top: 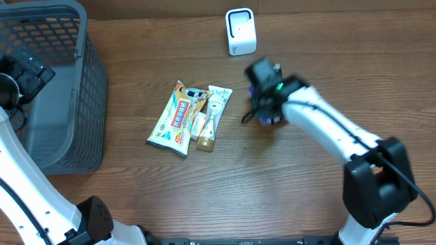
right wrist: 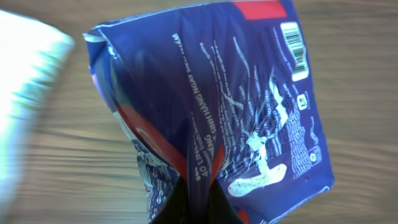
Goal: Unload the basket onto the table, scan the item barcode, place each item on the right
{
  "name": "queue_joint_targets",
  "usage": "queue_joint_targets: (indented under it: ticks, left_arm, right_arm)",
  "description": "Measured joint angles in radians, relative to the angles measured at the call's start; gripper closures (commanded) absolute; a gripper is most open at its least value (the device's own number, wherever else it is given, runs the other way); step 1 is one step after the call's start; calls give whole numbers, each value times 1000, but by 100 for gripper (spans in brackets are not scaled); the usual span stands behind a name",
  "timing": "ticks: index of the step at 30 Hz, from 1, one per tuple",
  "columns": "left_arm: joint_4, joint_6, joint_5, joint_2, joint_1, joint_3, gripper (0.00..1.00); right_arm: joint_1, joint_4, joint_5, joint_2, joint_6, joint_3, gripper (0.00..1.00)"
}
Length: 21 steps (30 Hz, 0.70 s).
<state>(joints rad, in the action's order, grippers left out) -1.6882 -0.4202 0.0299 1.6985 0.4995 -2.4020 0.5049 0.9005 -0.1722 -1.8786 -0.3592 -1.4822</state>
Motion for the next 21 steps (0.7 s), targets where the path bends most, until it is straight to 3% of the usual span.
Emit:
queue_joint_targets:
  ticks: [3,7,11,18,20,21]
  left_arm:
    - [0,0,0,0,0,0,0]
    - [0,0,0,0,0,0,0]
    - [0,0,0,0,0,0,0]
    - [0,0,0,0,0,0,0]
    - [0,0,0,0,0,0,0]
    - [0,0,0,0,0,0,0]
  right_arm:
    - [-70,19,260,0,8,-123,96]
    - [-163,29,587,2,12,-150,96]
    - [-242,23,851,2,10,-68,96]
    - [-315,-122,1030,0,-63,209,96]
    - [-354,-134,1050,0,-80,262,87]
    - [-377,-122,1046,0,-85,273,77]
